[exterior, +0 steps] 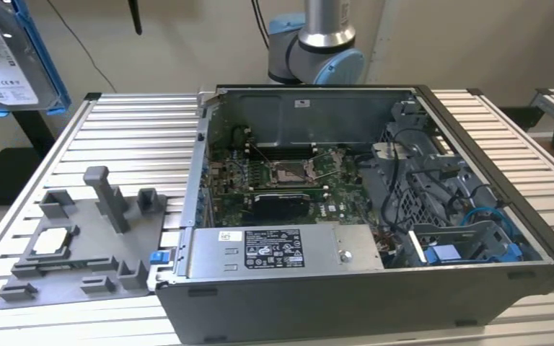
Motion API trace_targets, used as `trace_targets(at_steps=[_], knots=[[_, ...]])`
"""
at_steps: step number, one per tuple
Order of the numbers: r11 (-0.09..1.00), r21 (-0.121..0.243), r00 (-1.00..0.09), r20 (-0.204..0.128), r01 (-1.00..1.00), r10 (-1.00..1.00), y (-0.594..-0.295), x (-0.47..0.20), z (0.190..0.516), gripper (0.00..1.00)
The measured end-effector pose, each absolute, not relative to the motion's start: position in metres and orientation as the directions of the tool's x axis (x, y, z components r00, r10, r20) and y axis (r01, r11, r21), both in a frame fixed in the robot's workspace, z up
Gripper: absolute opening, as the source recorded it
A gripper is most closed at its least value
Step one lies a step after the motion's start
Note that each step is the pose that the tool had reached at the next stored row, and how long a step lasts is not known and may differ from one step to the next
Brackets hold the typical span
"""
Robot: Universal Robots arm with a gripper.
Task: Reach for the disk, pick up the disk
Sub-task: 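Pick up the disk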
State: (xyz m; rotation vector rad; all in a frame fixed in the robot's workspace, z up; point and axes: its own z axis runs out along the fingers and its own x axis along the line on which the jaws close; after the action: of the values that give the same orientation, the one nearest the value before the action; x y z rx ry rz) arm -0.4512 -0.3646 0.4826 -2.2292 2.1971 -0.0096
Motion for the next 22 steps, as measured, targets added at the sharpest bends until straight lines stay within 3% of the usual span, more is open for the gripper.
trace_targets(at_steps=[8, 22], knots=[[-0.015, -0.013, 0.015, -0.004, -1.0, -1.0, -0.365, -0.451, 0.503, 0.0], [-0.015, -0.013, 0.015, -0.004, -1.0, -1.0, -0.365, -0.448, 0.503, 0.0]])
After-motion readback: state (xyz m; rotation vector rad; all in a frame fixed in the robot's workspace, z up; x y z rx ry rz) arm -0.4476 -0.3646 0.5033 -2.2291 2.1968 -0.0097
